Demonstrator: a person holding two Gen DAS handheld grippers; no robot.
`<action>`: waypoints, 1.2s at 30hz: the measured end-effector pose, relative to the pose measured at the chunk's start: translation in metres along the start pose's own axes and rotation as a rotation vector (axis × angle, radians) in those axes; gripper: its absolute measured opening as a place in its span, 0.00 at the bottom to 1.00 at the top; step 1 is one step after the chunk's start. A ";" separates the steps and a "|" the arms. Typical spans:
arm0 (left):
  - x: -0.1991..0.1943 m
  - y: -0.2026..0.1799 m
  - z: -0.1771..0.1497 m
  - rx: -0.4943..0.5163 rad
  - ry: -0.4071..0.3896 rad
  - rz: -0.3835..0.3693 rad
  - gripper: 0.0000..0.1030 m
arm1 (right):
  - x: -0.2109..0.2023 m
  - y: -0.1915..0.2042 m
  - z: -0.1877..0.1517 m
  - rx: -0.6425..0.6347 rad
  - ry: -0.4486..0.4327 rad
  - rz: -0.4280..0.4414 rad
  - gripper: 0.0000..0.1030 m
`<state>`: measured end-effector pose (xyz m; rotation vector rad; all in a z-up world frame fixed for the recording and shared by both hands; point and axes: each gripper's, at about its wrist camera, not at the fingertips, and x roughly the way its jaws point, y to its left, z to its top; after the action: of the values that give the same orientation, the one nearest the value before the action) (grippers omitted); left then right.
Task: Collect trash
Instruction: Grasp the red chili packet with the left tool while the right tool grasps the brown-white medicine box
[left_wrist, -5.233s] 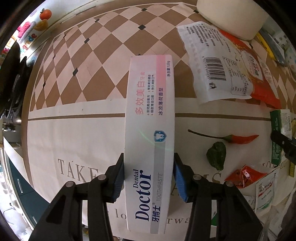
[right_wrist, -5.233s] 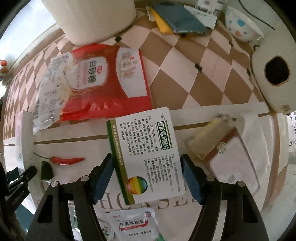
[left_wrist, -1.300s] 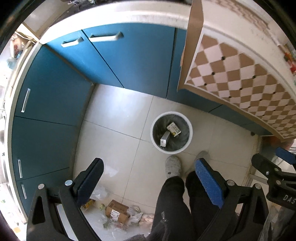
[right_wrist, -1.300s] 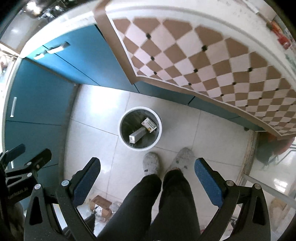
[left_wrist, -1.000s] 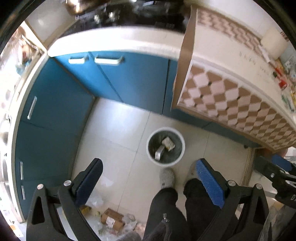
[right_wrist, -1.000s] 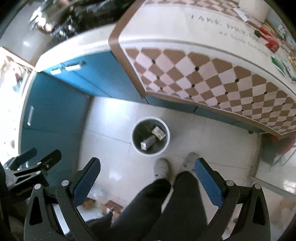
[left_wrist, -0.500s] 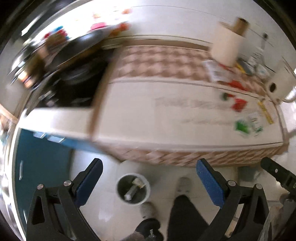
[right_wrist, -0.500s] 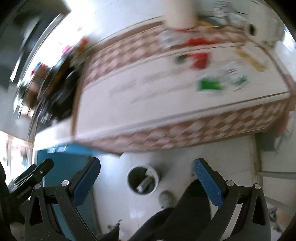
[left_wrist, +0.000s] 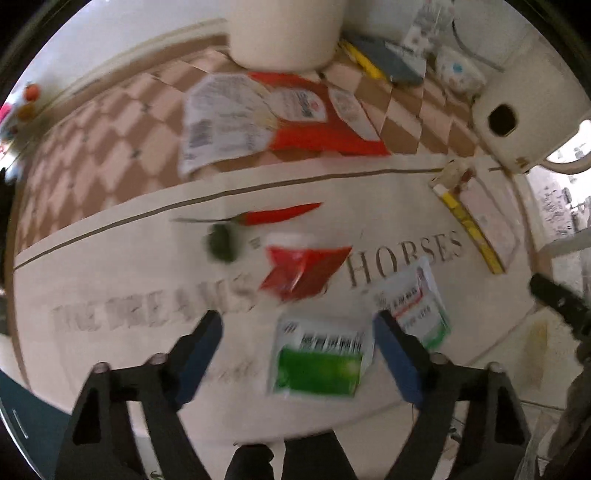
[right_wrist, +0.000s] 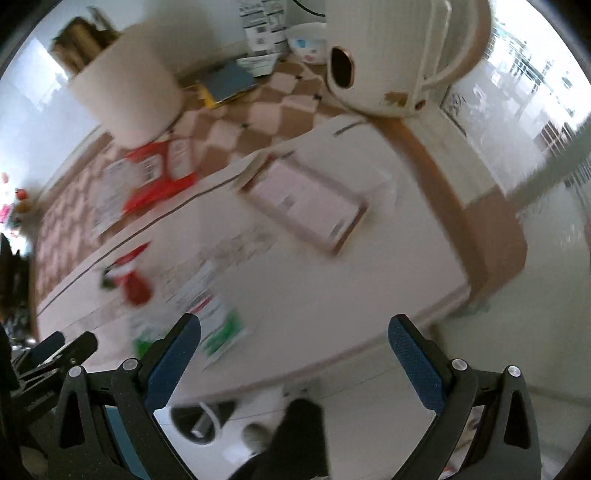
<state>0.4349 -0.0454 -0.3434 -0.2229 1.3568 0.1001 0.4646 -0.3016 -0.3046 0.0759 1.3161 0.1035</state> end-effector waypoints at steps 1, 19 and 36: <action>0.009 -0.003 0.005 0.000 0.014 0.001 0.65 | 0.007 -0.006 0.013 -0.020 0.005 -0.012 1.00; 0.031 0.007 0.035 -0.082 -0.001 0.072 0.23 | 0.112 0.024 0.079 -0.163 0.204 -0.012 0.81; 0.020 0.003 0.030 -0.100 -0.054 0.133 0.20 | 0.108 0.037 0.065 -0.104 0.122 -0.019 0.72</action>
<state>0.4671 -0.0375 -0.3570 -0.2124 1.3131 0.2839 0.5533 -0.2515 -0.3878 -0.0322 1.4303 0.1625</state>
